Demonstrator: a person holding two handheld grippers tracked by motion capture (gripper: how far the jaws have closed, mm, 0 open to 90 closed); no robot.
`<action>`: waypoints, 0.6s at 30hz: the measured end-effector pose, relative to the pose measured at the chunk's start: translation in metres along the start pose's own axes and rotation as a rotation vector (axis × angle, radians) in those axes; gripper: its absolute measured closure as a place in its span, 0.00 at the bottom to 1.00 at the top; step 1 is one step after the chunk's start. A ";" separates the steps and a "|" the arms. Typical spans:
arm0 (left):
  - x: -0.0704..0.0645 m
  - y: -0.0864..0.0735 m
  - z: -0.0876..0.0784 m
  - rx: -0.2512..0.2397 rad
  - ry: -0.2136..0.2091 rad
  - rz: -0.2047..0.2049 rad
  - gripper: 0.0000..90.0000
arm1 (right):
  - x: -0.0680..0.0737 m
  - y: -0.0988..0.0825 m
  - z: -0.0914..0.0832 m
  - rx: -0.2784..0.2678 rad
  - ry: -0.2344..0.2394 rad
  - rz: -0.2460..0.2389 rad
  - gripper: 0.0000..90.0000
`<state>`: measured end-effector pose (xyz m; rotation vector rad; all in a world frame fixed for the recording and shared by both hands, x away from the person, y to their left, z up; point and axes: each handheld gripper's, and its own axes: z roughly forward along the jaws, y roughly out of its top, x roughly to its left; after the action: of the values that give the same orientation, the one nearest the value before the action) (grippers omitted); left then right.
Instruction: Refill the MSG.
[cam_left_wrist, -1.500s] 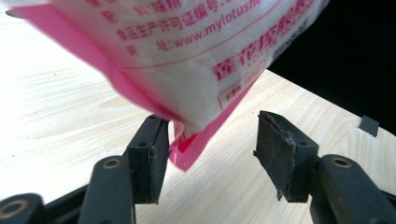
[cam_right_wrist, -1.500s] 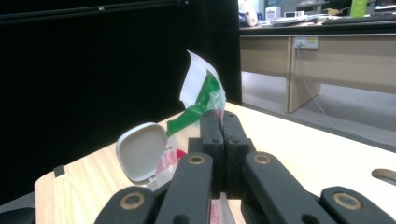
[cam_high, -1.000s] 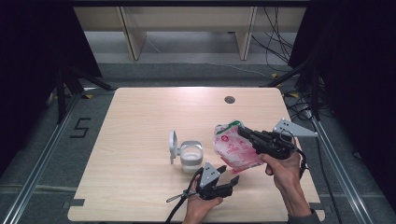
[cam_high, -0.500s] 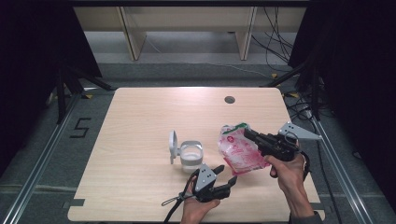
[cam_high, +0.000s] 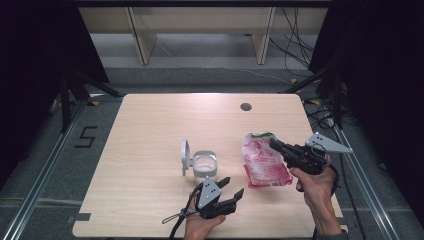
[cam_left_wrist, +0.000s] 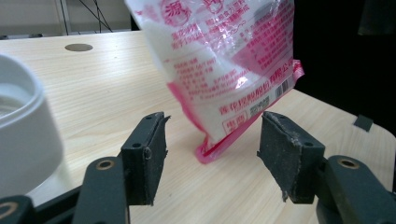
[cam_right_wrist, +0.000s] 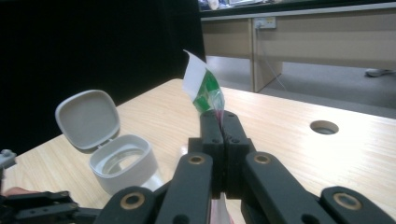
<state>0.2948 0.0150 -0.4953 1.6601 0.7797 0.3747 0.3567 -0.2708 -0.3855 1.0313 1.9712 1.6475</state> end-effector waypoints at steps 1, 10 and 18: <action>0.001 0.000 -0.003 -0.004 -0.005 -0.002 0.45 | -0.002 -0.001 -0.002 -0.003 -0.007 0.007 1.00; 0.006 0.000 -0.018 -0.004 0.015 0.006 0.44 | -0.013 -0.007 -0.008 0.000 -0.055 0.017 1.00; 0.016 -0.007 -0.031 0.017 0.046 0.012 0.44 | -0.020 -0.012 -0.011 0.022 -0.086 0.020 1.00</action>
<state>0.2849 0.0488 -0.4968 1.6773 0.8092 0.4166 0.3590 -0.2939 -0.3972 1.1137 1.9333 1.5683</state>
